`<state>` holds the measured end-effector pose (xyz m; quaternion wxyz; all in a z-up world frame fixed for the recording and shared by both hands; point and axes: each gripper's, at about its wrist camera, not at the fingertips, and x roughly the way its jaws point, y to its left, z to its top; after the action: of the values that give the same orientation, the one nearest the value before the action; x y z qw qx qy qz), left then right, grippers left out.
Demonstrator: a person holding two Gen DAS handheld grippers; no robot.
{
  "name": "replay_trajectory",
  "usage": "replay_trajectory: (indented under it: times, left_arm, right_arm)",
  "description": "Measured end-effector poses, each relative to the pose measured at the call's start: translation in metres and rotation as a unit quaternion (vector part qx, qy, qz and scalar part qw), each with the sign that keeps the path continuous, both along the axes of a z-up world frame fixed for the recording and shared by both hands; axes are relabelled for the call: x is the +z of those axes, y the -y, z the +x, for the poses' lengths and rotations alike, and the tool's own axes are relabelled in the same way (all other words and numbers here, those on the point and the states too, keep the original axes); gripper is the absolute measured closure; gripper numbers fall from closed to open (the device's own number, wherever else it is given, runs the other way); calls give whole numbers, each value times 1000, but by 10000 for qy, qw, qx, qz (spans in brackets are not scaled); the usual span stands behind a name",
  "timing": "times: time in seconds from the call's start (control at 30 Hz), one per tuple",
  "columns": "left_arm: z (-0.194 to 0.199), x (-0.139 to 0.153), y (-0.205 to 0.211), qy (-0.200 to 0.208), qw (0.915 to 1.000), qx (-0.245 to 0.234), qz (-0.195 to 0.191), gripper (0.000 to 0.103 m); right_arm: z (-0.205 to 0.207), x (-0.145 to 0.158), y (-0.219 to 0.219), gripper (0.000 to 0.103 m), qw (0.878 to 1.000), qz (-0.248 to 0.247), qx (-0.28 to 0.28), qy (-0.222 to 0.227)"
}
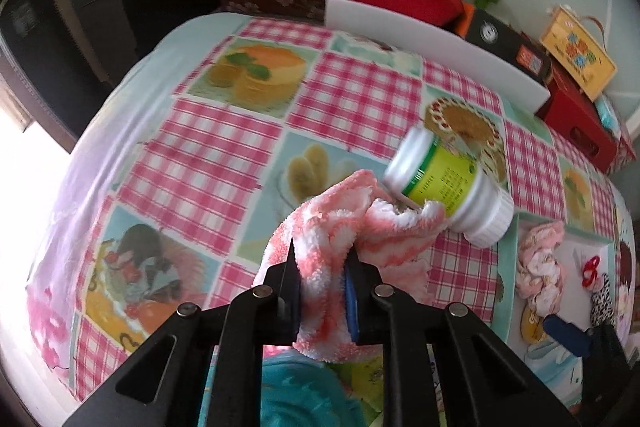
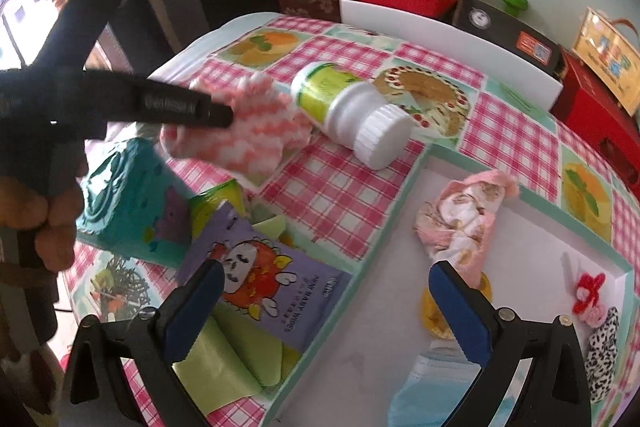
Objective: Organize soft objects
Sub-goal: 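Lift the striped cloth with the left gripper while the right grasps the purple wipes pack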
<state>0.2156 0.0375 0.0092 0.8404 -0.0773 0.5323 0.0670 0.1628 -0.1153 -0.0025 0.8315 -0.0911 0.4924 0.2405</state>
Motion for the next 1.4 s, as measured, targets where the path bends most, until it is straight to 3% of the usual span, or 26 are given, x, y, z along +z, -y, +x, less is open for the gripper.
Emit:
replay_trajectory:
  times: [0.17, 0.4, 0.67, 0.77, 1.03, 1.17, 1.4]
  left_arm:
    - [-11, 17, -16, 251, 9994, 237, -70, 85]
    - [-27, 34, -41, 539, 9965, 608, -187, 85]
    - [-38, 43, -58, 695, 9936, 839, -301, 85]
    - [-38, 42, -59, 685, 9935, 830, -357, 85]
    - [-37, 41, -60, 652, 9934, 858, -389, 85]
    - [-36, 42, -58, 652, 9939, 806, -382, 85]
    - [-35, 40, -58, 630, 9941, 798, -381, 85]
  right_arm:
    - [-7, -1, -15, 1, 9992, -76, 374, 96]
    - [-16, -9, -34, 15, 9963, -218, 823, 110]
    - [-25, -17, -45, 16, 9919, -274, 1240, 74]
    - [-19, -25, -46, 16, 9929, -307, 1152, -1]
    - [1, -29, -35, 30, 9975, 165, 664, -163]
    - [5, -28, -31, 46, 9973, 422, 554, -224]
    - [14, -30, -16, 50, 9950, 874, 202, -439]
